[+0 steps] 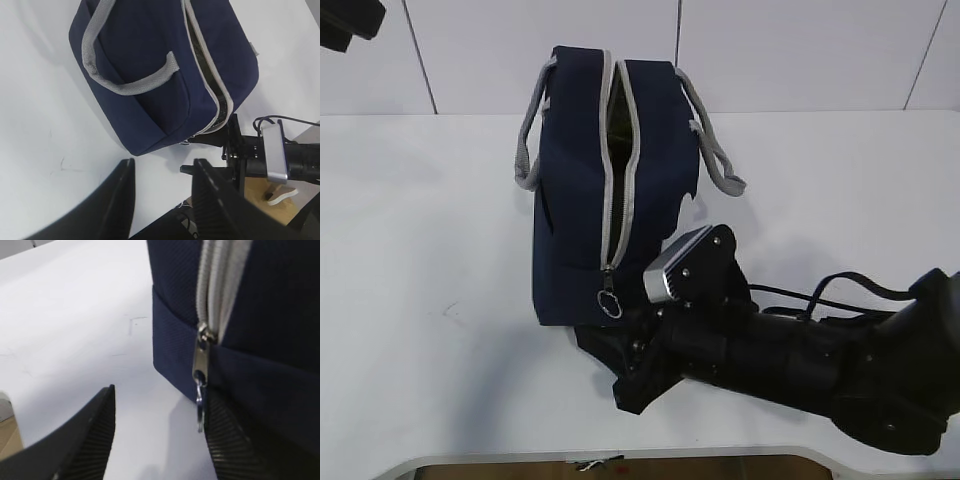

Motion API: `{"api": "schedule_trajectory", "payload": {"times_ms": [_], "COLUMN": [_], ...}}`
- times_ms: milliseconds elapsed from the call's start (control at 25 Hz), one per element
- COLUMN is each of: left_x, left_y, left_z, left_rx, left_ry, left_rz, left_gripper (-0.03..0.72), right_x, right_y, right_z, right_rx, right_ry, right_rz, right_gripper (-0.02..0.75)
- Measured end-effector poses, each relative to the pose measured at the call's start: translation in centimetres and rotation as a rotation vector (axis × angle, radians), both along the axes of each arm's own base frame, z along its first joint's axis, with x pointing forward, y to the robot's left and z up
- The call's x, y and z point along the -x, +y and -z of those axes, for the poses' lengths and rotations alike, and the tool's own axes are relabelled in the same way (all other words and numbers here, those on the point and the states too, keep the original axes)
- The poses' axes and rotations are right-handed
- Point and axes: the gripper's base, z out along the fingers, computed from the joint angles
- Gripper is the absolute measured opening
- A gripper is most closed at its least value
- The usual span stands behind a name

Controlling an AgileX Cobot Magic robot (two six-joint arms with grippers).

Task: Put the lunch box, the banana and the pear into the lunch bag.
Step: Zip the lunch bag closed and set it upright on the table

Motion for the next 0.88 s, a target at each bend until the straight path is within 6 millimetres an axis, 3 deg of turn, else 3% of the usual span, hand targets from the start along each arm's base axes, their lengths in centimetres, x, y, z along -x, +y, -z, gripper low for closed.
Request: {"api": "schedule_trajectory", "payload": {"times_ms": [200, 480, 720, 880], "left_x": [0.00, 0.00, 0.00, 0.01], "left_y": [-0.01, -0.01, -0.01, -0.02], "left_z": [-0.01, -0.01, -0.01, -0.02], "left_rx": [0.002, 0.002, 0.002, 0.003], "left_ry": [0.000, 0.000, 0.000, 0.001], "left_rz": [0.000, 0.000, 0.000, 0.001], "left_gripper": [0.288, 0.286, 0.286, 0.286], "right_x": [0.14, 0.06, 0.04, 0.05], "right_y": [0.07, 0.25, 0.22, 0.21], "right_z": [1.07, 0.67, 0.82, 1.09], "right_rx": [0.010, -0.046, -0.044, -0.039], "right_ry": [0.031, 0.002, 0.006, 0.014], "right_rz": [-0.013, -0.016, -0.011, -0.010], "right_gripper": [0.460, 0.455, 0.363, 0.343]}}
